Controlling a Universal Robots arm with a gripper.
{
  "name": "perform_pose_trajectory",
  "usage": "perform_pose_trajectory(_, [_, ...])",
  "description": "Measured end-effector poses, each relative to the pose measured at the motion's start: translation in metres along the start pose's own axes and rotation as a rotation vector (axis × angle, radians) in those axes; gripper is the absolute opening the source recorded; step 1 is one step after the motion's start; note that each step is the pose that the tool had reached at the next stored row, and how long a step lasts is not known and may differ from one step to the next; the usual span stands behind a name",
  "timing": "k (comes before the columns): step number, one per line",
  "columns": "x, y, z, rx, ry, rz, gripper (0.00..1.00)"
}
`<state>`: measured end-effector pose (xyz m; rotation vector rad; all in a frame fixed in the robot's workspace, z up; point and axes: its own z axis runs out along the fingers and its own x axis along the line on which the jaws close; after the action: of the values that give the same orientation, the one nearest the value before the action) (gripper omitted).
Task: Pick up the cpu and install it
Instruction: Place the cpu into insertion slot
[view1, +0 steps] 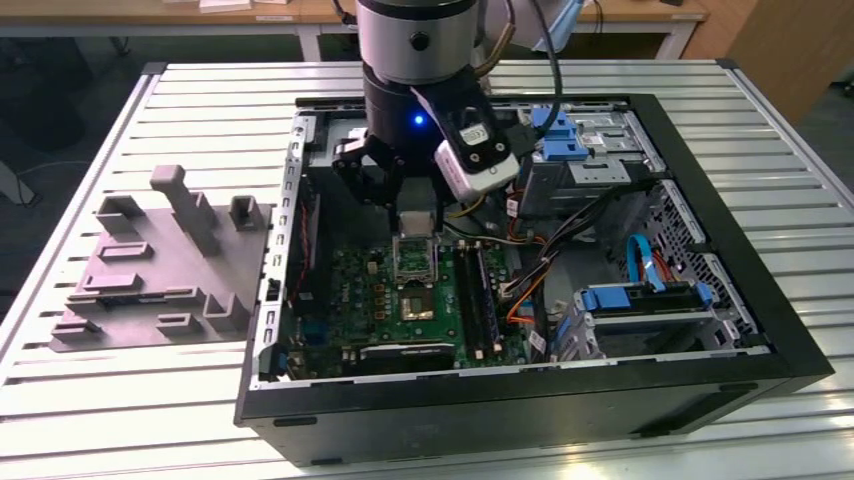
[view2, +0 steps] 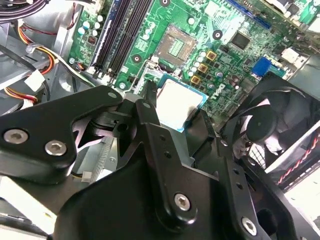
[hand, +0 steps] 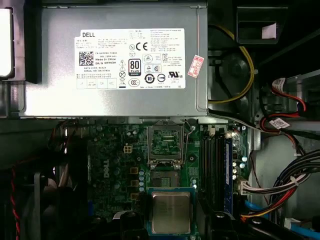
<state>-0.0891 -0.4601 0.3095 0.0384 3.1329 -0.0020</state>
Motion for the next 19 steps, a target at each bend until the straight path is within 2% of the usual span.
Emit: perform_pose_trajectory(19, [0.0001,0.0000,0.0154,0.0000,0.0000,0.000,0.47])
